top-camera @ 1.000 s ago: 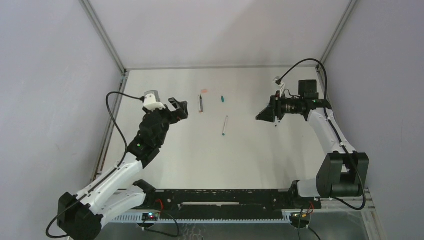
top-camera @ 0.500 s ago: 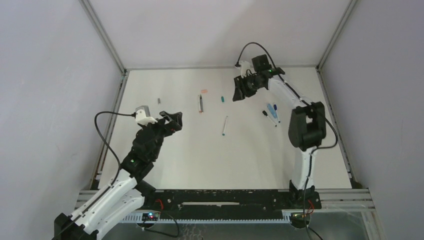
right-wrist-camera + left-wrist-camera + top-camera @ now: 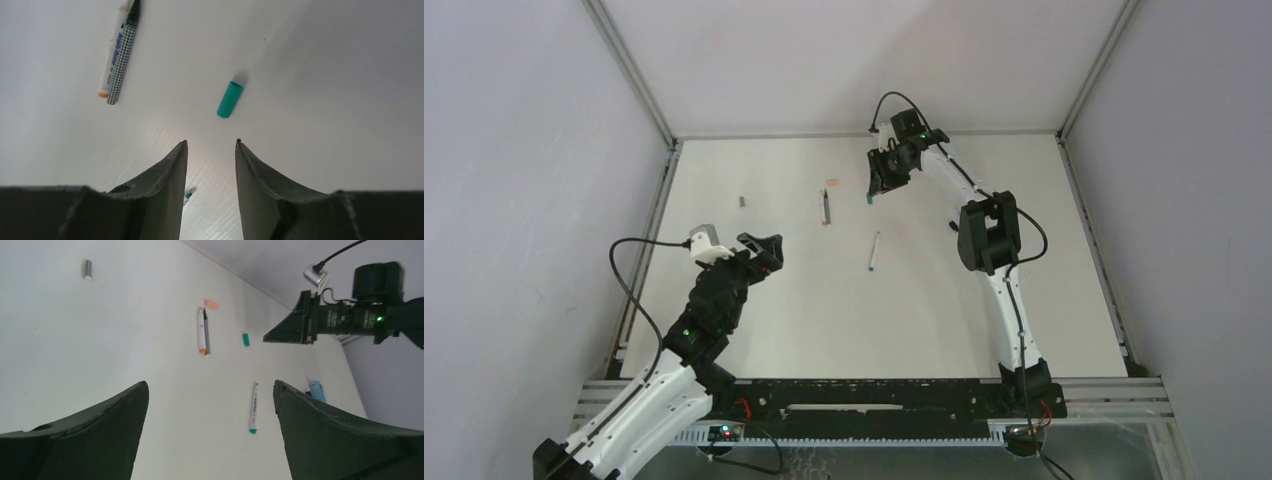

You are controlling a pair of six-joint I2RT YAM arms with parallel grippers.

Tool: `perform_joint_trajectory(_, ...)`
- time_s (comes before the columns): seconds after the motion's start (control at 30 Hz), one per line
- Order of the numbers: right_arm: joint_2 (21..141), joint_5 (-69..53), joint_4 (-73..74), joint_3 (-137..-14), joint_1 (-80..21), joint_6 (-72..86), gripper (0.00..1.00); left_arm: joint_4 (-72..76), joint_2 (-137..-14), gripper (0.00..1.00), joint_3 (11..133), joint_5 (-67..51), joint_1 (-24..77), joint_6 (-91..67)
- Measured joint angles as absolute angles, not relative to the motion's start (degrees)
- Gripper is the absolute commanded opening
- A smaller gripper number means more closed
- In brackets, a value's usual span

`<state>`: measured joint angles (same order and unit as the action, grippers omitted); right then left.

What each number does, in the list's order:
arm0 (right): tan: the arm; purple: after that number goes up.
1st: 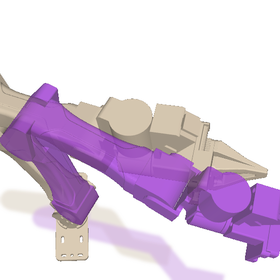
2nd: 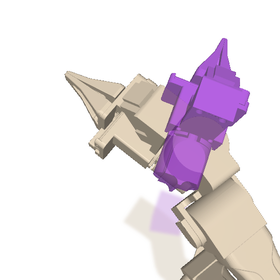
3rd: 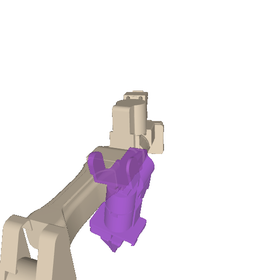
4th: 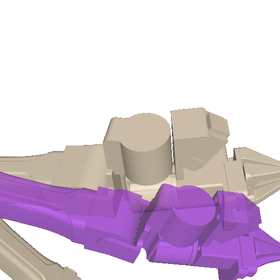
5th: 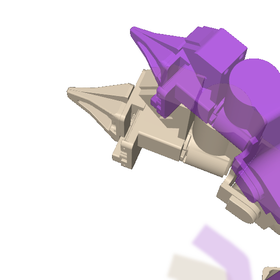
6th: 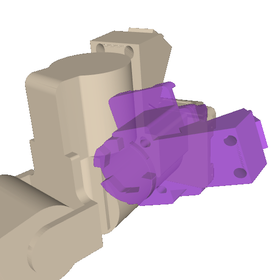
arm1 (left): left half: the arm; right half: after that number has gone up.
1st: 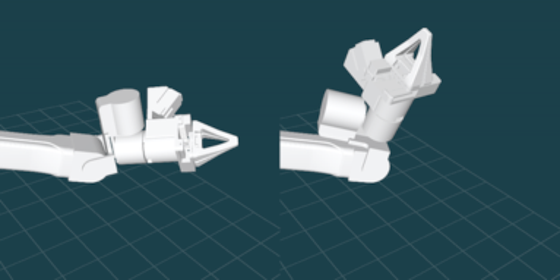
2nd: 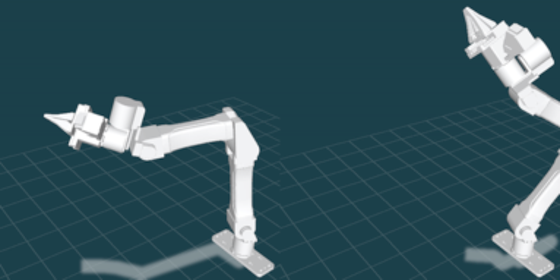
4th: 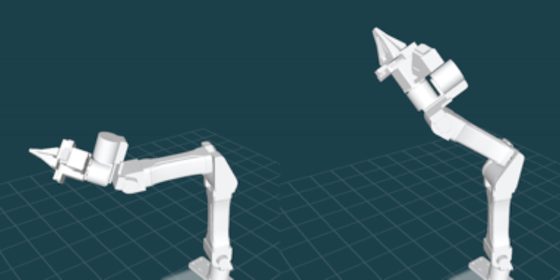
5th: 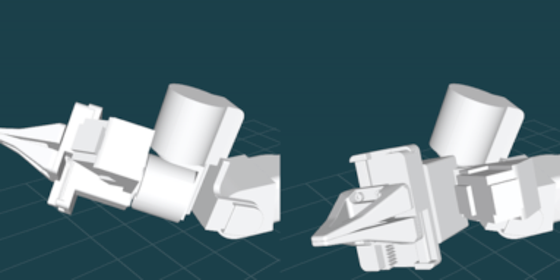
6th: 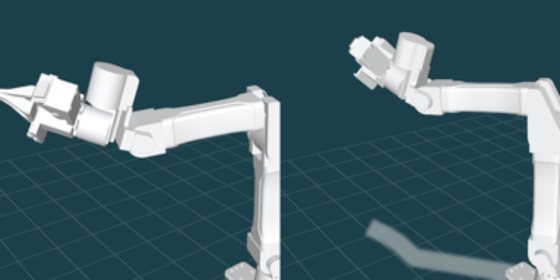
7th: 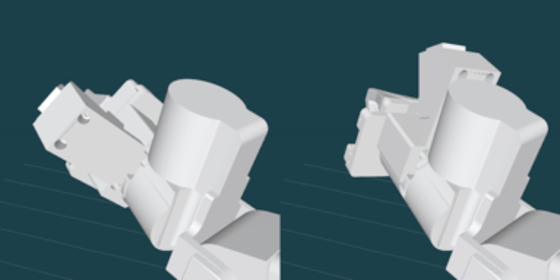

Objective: Insert the pens into the pen caps
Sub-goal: Move the pen cap to the center of the board.

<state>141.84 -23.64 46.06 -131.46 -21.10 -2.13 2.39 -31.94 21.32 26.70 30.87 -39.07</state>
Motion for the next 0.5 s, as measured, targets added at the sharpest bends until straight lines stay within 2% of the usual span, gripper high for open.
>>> perform_joint_trajectory(0.5,148.79,-22.55,43.4,-136.33,-21.26,-0.99,0.42,2.22,-40.97,0.97,22.5,26.61,30.87,-39.0)
